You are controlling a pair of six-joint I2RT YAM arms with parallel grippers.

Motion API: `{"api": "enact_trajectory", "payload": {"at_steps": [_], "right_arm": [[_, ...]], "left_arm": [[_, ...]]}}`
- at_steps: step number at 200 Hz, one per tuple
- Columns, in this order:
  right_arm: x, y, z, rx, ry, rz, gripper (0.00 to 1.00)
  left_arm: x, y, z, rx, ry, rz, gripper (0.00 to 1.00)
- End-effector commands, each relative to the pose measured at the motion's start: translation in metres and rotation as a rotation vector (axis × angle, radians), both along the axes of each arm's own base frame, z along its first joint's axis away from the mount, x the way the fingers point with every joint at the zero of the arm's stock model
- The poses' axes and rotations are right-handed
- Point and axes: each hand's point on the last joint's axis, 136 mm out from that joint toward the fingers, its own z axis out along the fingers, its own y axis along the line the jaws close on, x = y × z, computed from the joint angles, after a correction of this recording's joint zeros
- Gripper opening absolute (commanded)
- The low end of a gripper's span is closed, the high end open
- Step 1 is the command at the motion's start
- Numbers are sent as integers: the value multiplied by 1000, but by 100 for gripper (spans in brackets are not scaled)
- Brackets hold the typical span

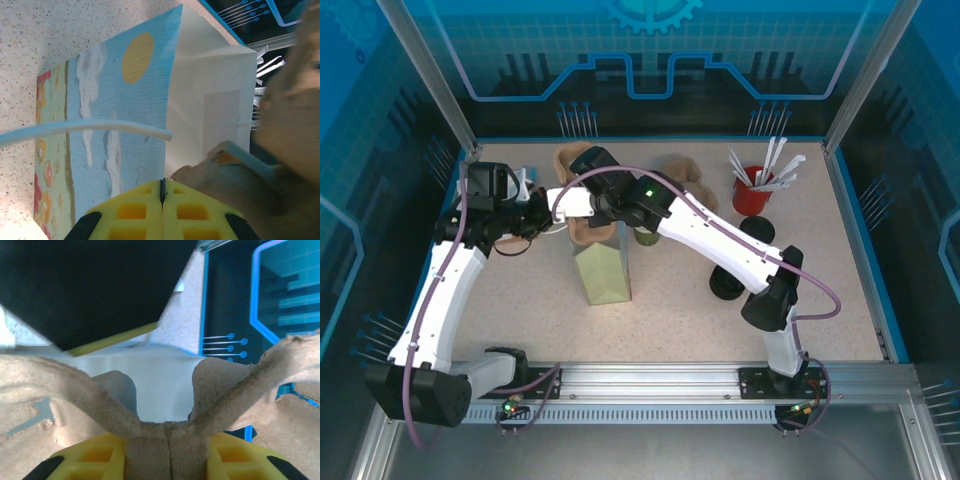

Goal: Pack the takeout coffee

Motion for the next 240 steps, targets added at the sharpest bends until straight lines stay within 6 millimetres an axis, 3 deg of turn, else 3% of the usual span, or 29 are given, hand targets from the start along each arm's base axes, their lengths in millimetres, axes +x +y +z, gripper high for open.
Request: {"api": "enact_trajectory", "payload": {"at_steps": [1,53,105,189,240], "right_arm": [[-13,-11,17,-15,-42,21,31],[-28,-30,11,-59,10,9,31],[-47,-32,-6,-96,82,46,31],[-74,-36,-39,-129,311,67,31],[-78,-39,-51,-142,417,35,31]], "left_arm": [[-2,1,6,13,-26,11,2],[-8,1,10,7,-33,21,0],[-13,-6,18,0,-51,14,0],[-18,-10,7,0,-29,4,0],[-24,-19,4,-22,-30,-24,0]]}}
